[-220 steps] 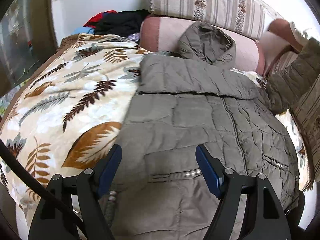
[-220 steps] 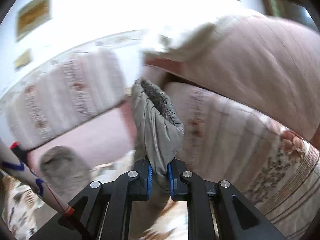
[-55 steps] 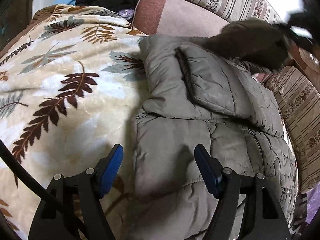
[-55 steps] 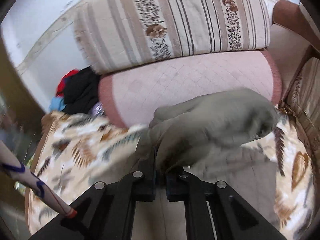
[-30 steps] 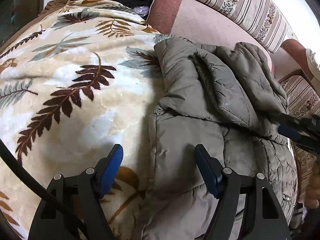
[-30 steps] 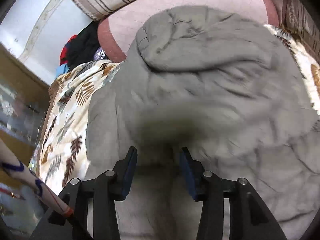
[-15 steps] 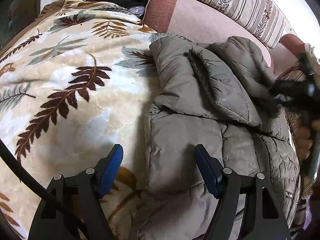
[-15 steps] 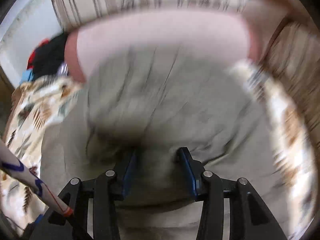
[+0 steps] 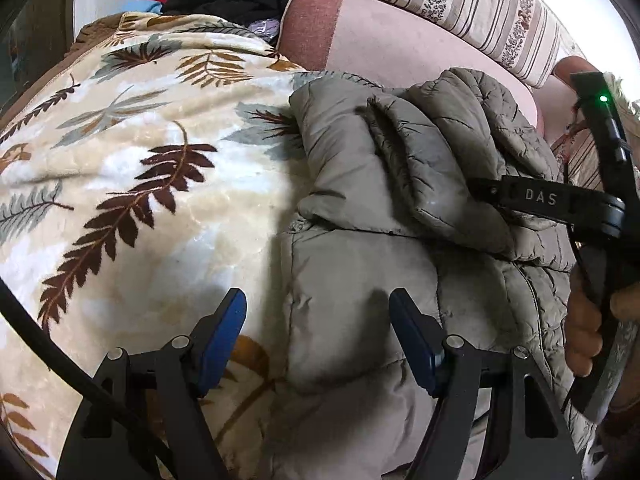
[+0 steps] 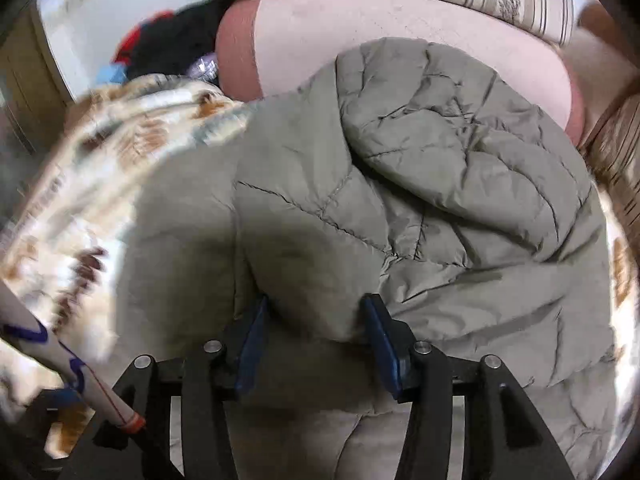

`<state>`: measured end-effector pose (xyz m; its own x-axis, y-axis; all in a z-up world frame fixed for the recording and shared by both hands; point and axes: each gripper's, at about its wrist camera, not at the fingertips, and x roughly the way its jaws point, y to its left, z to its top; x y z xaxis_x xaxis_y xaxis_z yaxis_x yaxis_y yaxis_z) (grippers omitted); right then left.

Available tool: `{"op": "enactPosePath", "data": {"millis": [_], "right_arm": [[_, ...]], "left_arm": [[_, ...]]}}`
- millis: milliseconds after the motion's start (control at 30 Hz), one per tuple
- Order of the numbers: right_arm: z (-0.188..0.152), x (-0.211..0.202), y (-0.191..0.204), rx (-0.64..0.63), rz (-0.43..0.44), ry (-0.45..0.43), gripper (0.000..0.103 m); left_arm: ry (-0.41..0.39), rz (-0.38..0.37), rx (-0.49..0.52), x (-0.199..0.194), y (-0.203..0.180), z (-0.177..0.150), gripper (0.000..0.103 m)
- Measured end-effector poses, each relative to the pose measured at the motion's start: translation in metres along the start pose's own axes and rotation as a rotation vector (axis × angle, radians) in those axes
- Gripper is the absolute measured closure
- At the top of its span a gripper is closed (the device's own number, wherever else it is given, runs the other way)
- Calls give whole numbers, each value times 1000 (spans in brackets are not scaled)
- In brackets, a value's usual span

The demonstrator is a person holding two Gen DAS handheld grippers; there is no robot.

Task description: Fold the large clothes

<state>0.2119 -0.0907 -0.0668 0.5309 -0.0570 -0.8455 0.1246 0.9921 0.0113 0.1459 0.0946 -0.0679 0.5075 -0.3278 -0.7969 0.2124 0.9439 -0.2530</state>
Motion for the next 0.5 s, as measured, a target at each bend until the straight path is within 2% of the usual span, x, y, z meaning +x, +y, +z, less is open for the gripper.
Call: {"op": "enactPosePath", "data": {"millis": [133,233,400,500], "right_arm": [[-6,-34,-7,40,62,-50,49],[-28,-73,-32,68,61,-89,46],[-88,-119,-94,103,-33,-111,42],[-126,-149,-138,129,-127,-120,38]], "left_arm": [[1,0,-8,1,3,0,30],[15,3,-10,4,4,-2,30],[-2,0,-27,-6,5,-12,30],[-31,6,-36,-16,2,-20,30]]}}
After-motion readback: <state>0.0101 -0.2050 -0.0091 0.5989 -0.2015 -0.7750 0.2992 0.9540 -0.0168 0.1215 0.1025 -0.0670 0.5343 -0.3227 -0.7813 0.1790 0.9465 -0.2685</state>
